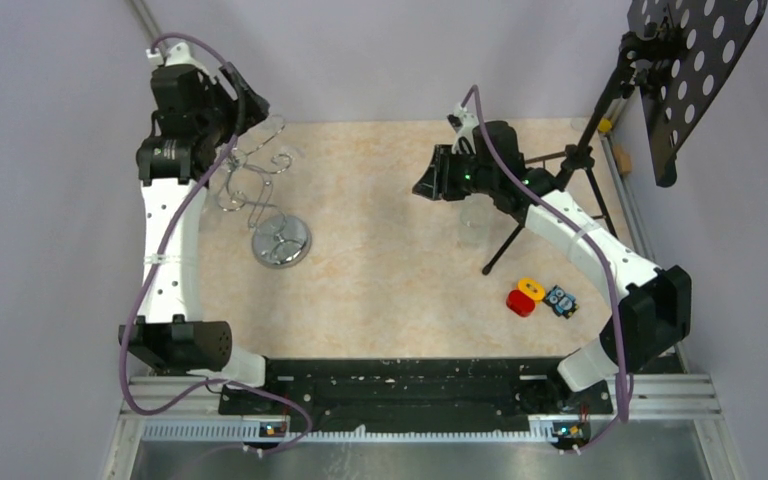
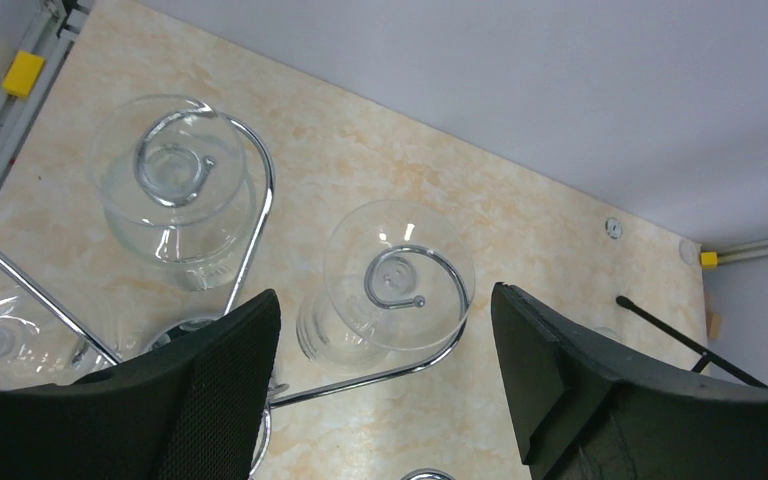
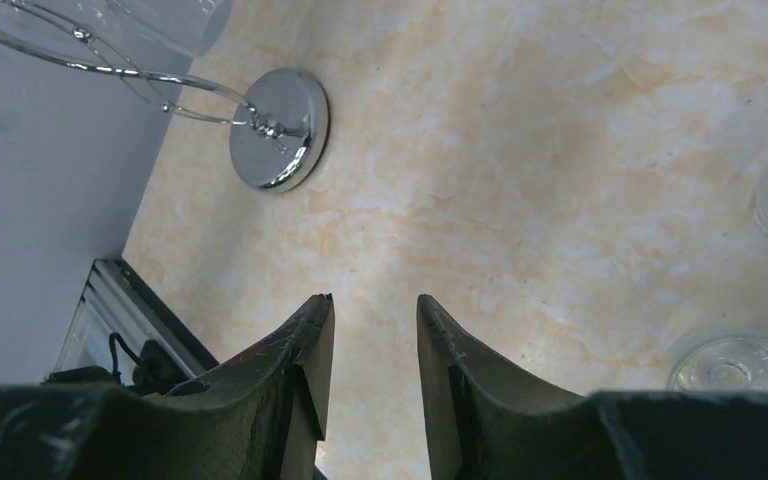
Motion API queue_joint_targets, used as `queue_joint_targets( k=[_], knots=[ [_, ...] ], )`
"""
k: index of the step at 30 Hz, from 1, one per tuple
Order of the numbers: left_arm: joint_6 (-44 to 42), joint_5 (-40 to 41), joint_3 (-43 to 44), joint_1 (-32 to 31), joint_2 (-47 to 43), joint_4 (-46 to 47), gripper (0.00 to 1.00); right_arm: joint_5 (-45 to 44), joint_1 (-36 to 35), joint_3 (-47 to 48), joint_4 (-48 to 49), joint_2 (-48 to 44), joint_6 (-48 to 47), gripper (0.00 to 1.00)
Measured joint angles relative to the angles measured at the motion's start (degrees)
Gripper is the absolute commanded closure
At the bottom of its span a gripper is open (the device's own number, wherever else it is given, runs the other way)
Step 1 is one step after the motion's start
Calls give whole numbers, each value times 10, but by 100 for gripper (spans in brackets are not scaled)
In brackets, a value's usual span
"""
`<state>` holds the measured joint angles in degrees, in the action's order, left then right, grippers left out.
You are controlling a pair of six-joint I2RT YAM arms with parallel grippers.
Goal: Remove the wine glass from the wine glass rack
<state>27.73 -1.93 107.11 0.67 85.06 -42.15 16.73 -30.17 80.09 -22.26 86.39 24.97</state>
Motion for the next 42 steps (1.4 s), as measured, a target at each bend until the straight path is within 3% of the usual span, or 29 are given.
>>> queue_joint_targets(
  k=[8, 17, 26, 42],
  knots=[
    [7, -113, 12, 95, 13, -1, 26, 20, 0, -24, 24, -1, 23, 64],
    [12, -201, 13, 99, 52, -1, 44, 32, 0, -33, 45, -3, 38, 66],
    [18, -260, 21, 101, 85, -2, 55, 36, 0, -56, 52, -9, 47, 66],
    [76, -342, -2, 115, 86, 37, 65, 40, 0, -63, 64, -13, 54, 67]
  ],
)
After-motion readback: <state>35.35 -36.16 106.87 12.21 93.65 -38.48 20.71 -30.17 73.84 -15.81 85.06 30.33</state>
